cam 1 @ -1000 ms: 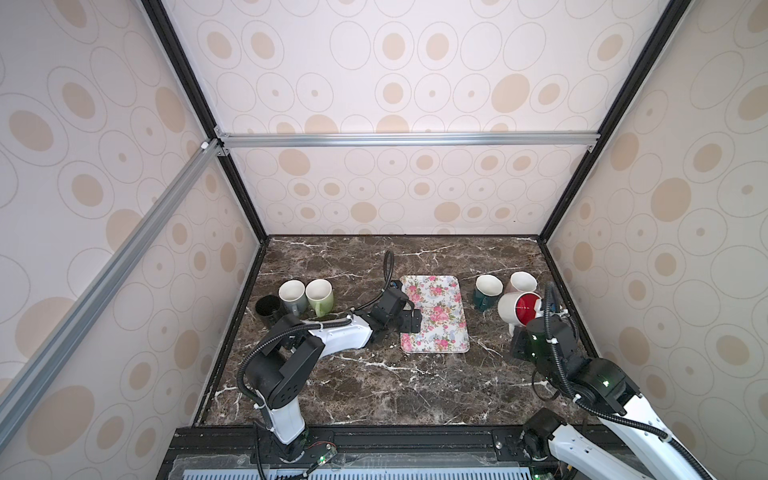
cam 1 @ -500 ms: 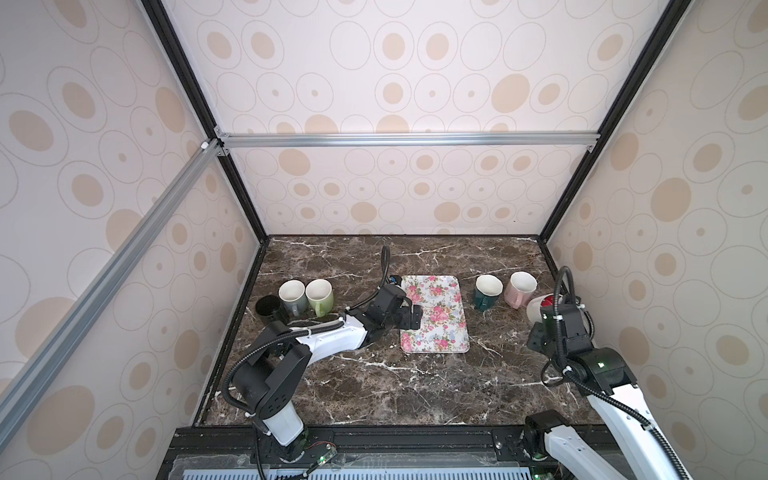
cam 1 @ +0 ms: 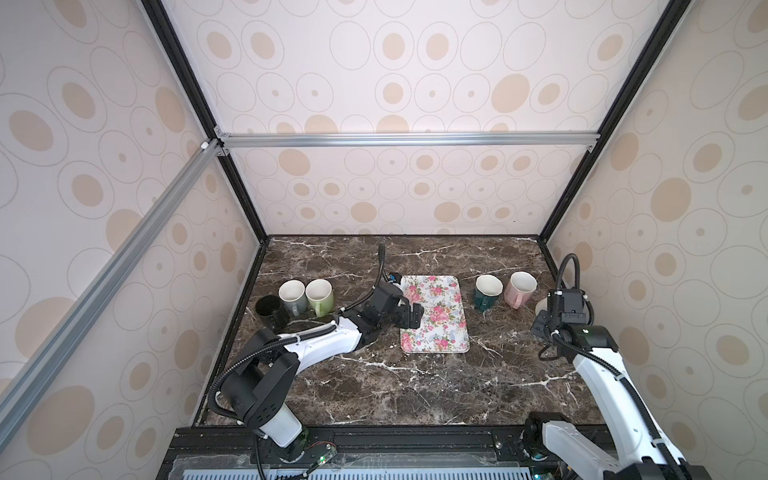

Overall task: Turn the mug right side up
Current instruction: 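Lower the white mug beside the pink mug and open the right gripper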

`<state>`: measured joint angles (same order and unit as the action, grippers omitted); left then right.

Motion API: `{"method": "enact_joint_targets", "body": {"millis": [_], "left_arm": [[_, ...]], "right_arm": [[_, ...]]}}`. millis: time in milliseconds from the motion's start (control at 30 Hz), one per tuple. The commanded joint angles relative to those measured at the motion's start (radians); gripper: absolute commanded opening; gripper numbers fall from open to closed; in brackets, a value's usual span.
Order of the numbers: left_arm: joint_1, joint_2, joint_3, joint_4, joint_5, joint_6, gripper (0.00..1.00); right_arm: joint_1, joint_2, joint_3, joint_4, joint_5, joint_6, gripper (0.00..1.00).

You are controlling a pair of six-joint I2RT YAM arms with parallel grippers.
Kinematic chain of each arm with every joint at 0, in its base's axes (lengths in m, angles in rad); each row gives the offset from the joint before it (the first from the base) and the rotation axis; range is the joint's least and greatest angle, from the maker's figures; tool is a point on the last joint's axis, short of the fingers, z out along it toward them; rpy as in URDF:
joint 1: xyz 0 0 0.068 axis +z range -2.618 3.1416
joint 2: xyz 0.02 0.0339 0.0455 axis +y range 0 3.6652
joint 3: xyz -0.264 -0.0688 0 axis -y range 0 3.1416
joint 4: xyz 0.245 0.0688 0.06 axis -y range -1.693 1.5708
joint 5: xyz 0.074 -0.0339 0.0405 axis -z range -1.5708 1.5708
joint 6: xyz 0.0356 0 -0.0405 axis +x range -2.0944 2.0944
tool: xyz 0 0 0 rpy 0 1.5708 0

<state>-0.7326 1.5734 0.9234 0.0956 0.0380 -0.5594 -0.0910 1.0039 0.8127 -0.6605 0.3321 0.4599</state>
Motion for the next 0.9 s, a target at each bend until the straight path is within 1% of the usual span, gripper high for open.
{"method": "enact_joint_targets", "body": {"millis": [0, 133, 200, 300, 467, 567, 667, 867], "left_arm": [[0.009, -0.039, -0.005, 0.009, 0.006, 0.029, 0.98], [0.009, -0.063, -0.013, 0.005, 0.005, 0.036, 0.98], [0.01, -0.08, -0.021, 0.006, -0.004, 0.041, 0.98], [0.013, -0.105, -0.033, 0.015, -0.008, 0.045, 0.98], [0.017, -0.136, -0.041, 0.014, -0.009, 0.055, 0.99], [0.019, -0.152, -0.052, 0.008, -0.019, 0.062, 0.98], [0.023, -0.167, -0.058, -0.002, -0.028, 0.067, 0.98], [0.029, -0.172, -0.059, -0.001, -0.027, 0.067, 0.98]], "right_arm": [[-0.055, 0.038, 0.009, 0.158, -0.039, -0.016, 0.0], [-0.113, 0.129, 0.03, 0.219, -0.104, -0.029, 0.0], [-0.125, 0.172, 0.046, 0.241, -0.111, -0.033, 0.0], [-0.136, 0.234, 0.053, 0.315, -0.159, -0.046, 0.0], [-0.138, 0.364, 0.13, 0.344, -0.138, -0.039, 0.0], [-0.138, 0.445, 0.198, 0.317, -0.099, -0.045, 0.0], [-0.138, 0.517, 0.243, 0.316, -0.092, -0.058, 0.0], [-0.138, 0.599, 0.291, 0.311, -0.084, -0.056, 0.0]]}}
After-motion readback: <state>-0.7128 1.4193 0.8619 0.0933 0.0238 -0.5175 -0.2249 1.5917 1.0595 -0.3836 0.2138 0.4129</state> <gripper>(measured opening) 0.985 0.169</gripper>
